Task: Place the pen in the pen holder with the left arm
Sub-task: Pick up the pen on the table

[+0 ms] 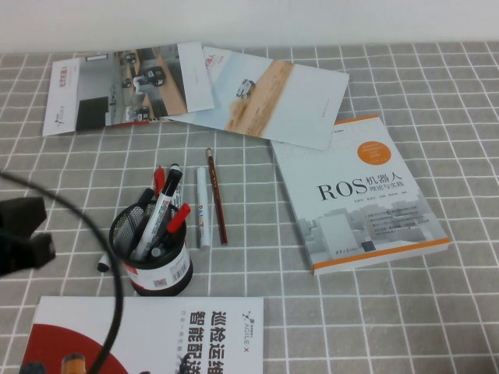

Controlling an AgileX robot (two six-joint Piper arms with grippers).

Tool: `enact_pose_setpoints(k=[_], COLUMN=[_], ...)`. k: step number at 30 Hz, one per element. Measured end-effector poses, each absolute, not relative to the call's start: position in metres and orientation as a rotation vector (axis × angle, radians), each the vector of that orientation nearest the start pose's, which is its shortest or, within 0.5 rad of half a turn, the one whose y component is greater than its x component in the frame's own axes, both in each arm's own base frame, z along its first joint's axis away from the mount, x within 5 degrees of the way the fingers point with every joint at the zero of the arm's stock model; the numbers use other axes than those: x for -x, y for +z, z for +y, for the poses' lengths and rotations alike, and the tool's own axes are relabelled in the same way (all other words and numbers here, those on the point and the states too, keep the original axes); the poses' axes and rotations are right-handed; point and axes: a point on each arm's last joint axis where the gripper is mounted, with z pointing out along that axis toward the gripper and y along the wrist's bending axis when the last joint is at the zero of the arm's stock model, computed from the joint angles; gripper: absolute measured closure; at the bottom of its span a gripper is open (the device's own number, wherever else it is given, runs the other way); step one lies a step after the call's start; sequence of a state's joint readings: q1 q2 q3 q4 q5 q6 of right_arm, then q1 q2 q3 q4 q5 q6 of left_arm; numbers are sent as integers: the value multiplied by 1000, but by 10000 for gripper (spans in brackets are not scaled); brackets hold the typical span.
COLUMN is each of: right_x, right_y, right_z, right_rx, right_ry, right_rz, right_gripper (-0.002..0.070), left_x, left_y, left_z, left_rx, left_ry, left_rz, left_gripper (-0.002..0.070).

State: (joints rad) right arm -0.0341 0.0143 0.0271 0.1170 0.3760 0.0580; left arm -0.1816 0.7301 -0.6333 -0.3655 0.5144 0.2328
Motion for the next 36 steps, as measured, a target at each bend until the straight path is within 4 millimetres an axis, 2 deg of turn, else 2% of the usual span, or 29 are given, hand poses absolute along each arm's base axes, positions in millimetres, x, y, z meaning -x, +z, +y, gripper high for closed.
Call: enact_pose_setpoints(k=[8, 14, 19, 26, 36], right_x=[-54, -54, -54, -54, -54], right_y=[170, 170, 170, 170, 170], right_z=[2, 2, 2, 2, 2], right_rx=[-162, -162, -162, -162, -162], right_ry=[131, 131, 131, 131, 131], right_rz=[1894, 1894, 1894, 1894, 1894], right_gripper=[691, 691, 691, 691, 691], left_x=[-191, -229, -266, -309, -357], left_y=[341, 344, 332, 306, 295], left_z=[-46, -48, -40, -43, -52], left_rx=[-334, -346, -333, -392, -503], left_ry=[-206, -177, -149, -154, -214], left_rz=[2291, 2424, 2508, 2663, 2750], left_gripper=[678, 678, 678, 678, 674])
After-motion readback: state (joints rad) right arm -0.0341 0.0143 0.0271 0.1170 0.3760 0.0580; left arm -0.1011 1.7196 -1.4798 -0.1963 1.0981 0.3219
